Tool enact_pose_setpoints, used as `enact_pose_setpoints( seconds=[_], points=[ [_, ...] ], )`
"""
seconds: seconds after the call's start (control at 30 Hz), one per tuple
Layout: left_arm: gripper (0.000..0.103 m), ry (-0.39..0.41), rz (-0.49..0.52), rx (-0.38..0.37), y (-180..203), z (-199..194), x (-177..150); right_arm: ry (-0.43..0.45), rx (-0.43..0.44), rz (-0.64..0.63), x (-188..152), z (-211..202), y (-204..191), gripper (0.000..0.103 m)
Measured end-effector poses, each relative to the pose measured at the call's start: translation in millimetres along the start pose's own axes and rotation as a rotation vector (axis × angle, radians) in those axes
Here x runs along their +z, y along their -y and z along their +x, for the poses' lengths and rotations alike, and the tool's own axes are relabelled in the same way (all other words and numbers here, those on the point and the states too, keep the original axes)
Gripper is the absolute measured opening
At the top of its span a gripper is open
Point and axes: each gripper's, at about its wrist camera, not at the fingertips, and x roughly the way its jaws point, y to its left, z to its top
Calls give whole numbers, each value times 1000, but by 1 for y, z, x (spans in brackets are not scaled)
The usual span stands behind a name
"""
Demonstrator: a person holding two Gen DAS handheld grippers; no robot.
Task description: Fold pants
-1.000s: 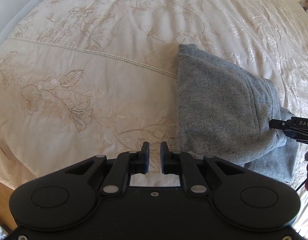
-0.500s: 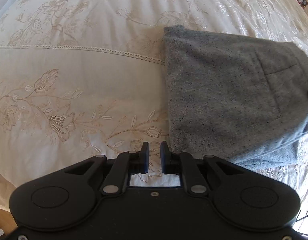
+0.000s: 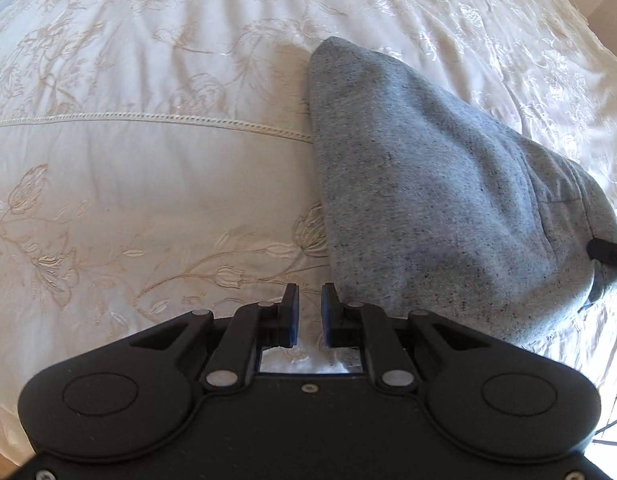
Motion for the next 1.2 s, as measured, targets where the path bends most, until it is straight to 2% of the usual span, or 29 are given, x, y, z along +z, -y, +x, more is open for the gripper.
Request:
enact_pose_setpoints(
  seconds=[0.07,0.13,0.2,0.27,0.37,0.4,0.43,0.47,0.53,0.63,0.7,0.93,1.0,1.03,1.07,1.2],
  points=[
    [11,-73,38,-45,8,9,-10,19,2,-17,3,-5,-1,10],
    [13,-201,141,-115,20,22,-30,25,0,-19,6,-7,-1,10],
    [17,-248,237,-121,32,23,-54,17,10,-9,7,-5,4,10],
    [17,-180,258,-48,34,12,-69,13,11,-6,7,-4,5,10],
    [17,-18,178,-12,22,-12,-63,19,19,-6,6,-6,3,10],
    [18,38,179,-6,21,-19,-60,20,21,-10,6,-7,2,10],
    [24,84,202,1,21,-25,-57,19,21,-14,5,-6,0,10],
    [39,122,244,13,23,-28,-55,17,22,-15,5,-6,0,10],
    [48,172,351,24,28,-30,-51,14,24,-10,6,-5,1,10],
    [48,201,526,53,40,-27,-53,10,29,1,6,-5,3,10],
    [49,202,605,72,46,-20,-56,10,27,6,5,-5,3,10],
    [48,199,707,58,52,2,-59,16,22,17,3,-7,0,10],
    [40,196,747,55,58,8,-63,15,20,23,4,-7,0,10],
    [16,183,747,38,60,10,-63,15,21,26,4,-7,0,10],
    [8,169,730,18,61,12,-63,14,24,29,4,-7,1,10],
    [1,192,665,19,59,10,-68,12,24,28,5,-8,1,10]
  ],
)
